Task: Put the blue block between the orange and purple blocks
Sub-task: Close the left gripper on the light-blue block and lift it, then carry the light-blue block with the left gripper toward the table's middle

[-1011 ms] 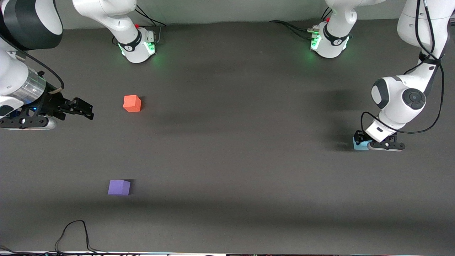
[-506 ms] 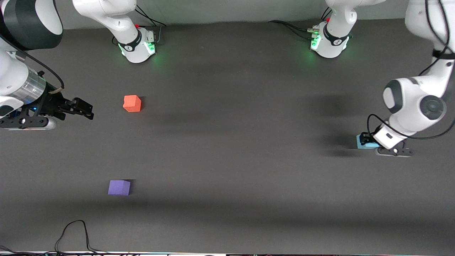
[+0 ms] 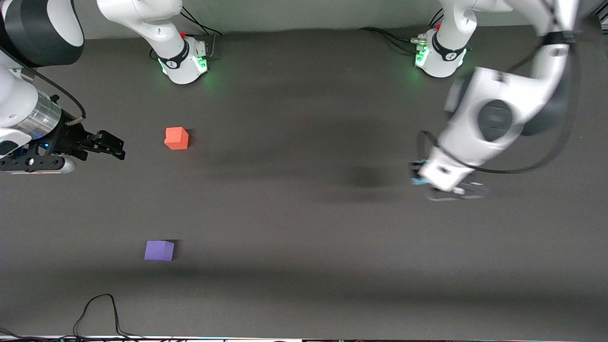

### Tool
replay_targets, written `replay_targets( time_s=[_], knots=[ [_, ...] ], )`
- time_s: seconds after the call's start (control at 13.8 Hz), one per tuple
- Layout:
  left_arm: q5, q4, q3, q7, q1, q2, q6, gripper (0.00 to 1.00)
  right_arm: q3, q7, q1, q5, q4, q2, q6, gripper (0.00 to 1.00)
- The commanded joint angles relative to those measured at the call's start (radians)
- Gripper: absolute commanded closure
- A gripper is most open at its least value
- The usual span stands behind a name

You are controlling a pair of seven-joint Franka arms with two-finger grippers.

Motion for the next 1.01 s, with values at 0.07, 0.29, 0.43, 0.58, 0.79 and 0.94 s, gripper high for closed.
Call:
replay_targets(
  time_s=[0.07, 0.29, 0.43, 0.58, 0.79, 0.94],
  knots=[
    [0.016, 0.313, 0.020, -0.327, -0.260, 0.279, -0.021, 0.53, 0.002, -0.006, 0.000, 0.030, 0.010, 0.004, -0.009, 0.00],
    [0.020, 0.443, 0.020, -0.396, -0.397, 0.431, 0.011, 0.53, 0.007, -0.010, 0.000, 0.067, 0.010, 0.011, -0.009, 0.00],
    [0.031, 0.441, 0.020, -0.410, -0.449, 0.479, 0.141, 0.53, 0.004, -0.011, -0.001, 0.070, 0.014, 0.060, -0.028, 0.00],
    [0.031, 0.442, 0.020, -0.413, -0.486, 0.539, 0.225, 0.53, 0.005, -0.010, 0.000, 0.069, 0.025, 0.060, -0.034, 0.00],
    [0.039, 0.442, 0.025, -0.427, -0.524, 0.605, 0.266, 0.53, 0.013, -0.011, 0.002, 0.070, 0.024, 0.060, -0.034, 0.00],
    [0.085, 0.442, 0.025, -0.452, -0.529, 0.626, 0.267, 0.39, 0.013, -0.011, 0.000, 0.070, 0.022, 0.060, -0.034, 0.00]
  ],
)
